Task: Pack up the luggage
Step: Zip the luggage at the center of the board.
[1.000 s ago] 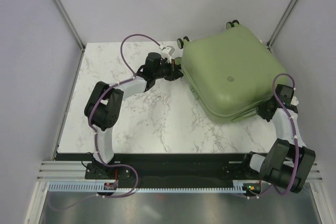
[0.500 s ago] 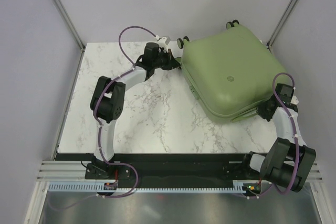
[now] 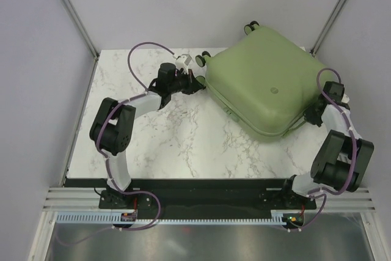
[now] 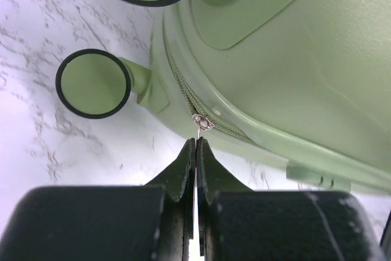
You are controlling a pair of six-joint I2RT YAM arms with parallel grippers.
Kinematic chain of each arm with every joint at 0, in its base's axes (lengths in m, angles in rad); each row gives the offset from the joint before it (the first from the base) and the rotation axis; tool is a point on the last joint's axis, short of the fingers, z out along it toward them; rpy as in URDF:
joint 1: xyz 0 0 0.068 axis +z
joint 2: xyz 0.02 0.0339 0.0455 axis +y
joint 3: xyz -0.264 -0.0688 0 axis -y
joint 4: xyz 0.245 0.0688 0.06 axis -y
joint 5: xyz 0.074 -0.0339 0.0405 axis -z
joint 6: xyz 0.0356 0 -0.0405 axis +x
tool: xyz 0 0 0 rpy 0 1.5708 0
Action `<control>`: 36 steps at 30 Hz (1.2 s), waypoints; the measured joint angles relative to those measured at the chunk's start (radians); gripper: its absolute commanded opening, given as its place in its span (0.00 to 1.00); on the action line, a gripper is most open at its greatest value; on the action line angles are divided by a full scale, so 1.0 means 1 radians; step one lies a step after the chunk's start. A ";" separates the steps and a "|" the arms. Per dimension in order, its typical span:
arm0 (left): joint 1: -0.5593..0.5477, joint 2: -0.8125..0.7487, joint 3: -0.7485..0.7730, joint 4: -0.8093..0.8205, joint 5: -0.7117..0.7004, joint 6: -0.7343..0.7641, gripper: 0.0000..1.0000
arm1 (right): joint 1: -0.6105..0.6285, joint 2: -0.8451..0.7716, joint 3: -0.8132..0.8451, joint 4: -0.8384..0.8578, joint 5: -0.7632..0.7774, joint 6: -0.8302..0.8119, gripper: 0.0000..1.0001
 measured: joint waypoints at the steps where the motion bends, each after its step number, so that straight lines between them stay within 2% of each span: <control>1: 0.000 -0.024 -0.028 0.002 0.006 0.008 0.02 | 0.000 0.025 0.019 0.010 -0.001 -0.019 0.00; 9: -0.036 -0.247 -0.247 -0.023 0.003 0.094 0.02 | -0.001 0.187 0.156 0.101 -0.066 -0.153 0.00; 15: -0.061 -0.417 -0.419 -0.079 -0.025 0.098 0.02 | 0.000 0.237 0.192 0.153 -0.111 -0.195 0.00; 23: -0.050 -0.416 -0.468 -0.127 -0.093 0.096 0.02 | -0.002 0.238 0.192 0.156 -0.121 -0.213 0.00; 24: -0.048 -0.407 -0.464 -0.122 -0.090 0.096 0.05 | -0.002 0.237 0.191 0.156 -0.122 -0.214 0.00; 26: -0.046 -0.389 -0.456 -0.102 -0.066 0.095 0.17 | -0.002 0.236 0.188 0.161 -0.124 -0.214 0.00; 27: -0.045 -0.381 -0.450 -0.092 -0.048 0.093 0.36 | -0.002 0.235 0.185 0.164 -0.125 -0.214 0.00; 29: -0.045 -0.364 -0.439 -0.060 -0.008 0.089 0.55 | -0.002 0.233 0.182 0.169 -0.132 -0.212 0.00; 32: -0.045 -0.336 -0.424 -0.003 0.052 0.078 0.62 | -0.007 0.233 0.179 0.174 -0.150 -0.211 0.00; 36: -0.045 -0.270 -0.375 0.052 0.120 0.078 0.65 | -0.011 0.230 0.174 0.179 -0.161 -0.211 0.00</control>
